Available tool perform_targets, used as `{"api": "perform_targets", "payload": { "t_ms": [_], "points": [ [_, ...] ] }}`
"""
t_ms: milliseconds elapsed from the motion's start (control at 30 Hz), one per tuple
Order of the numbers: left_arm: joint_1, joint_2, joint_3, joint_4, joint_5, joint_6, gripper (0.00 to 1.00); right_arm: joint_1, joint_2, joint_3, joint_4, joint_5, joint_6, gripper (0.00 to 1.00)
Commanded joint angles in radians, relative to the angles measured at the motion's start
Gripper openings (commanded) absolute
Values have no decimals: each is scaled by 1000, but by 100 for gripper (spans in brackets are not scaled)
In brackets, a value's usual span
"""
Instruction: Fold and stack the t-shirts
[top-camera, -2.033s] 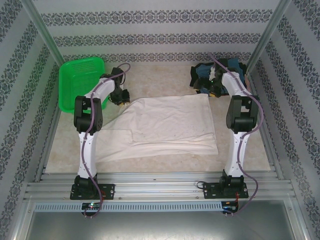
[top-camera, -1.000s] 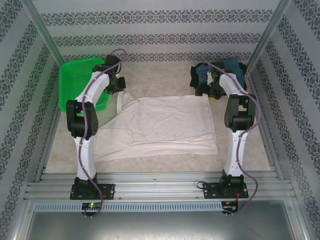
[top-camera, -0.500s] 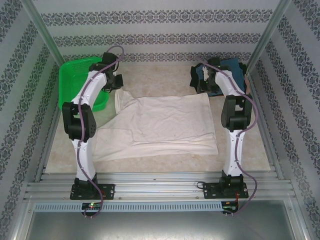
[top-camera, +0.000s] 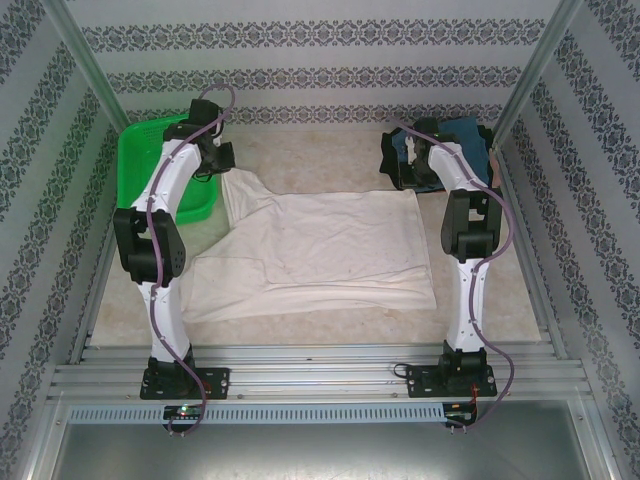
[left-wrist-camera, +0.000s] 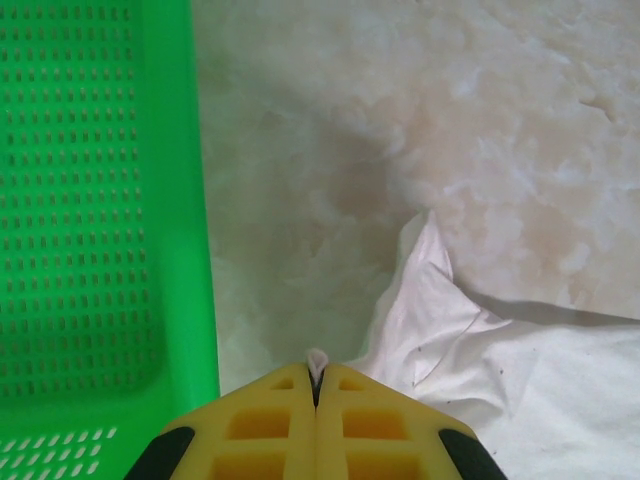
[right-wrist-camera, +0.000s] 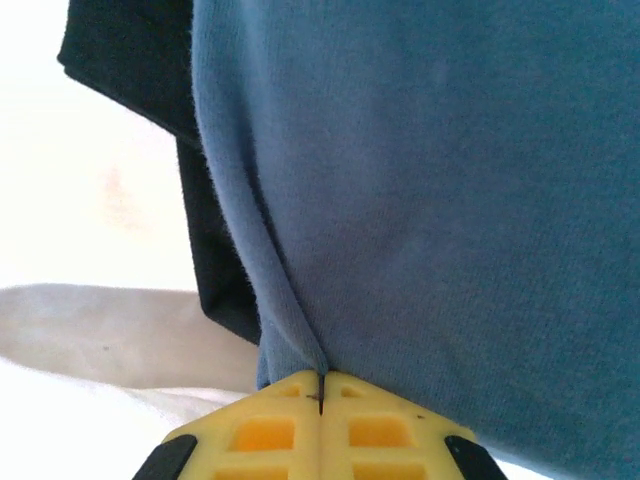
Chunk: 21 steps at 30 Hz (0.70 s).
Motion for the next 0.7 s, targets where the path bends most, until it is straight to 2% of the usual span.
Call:
{"api": "perform_targets", "payload": {
  "t_ms": [0, 267, 667],
  "points": [
    [22, -33, 37, 12, -23, 54, 0, -3, -31, -8, 18, 55, 8, 0],
    [28, -9, 116, 9, -1, 114, 0, -31, -121, -60, 84, 35, 35, 0],
    [30, 28, 197, -13, 16, 190, 0, -56, -148, -57, 97, 14, 38, 0]
  ]
}}
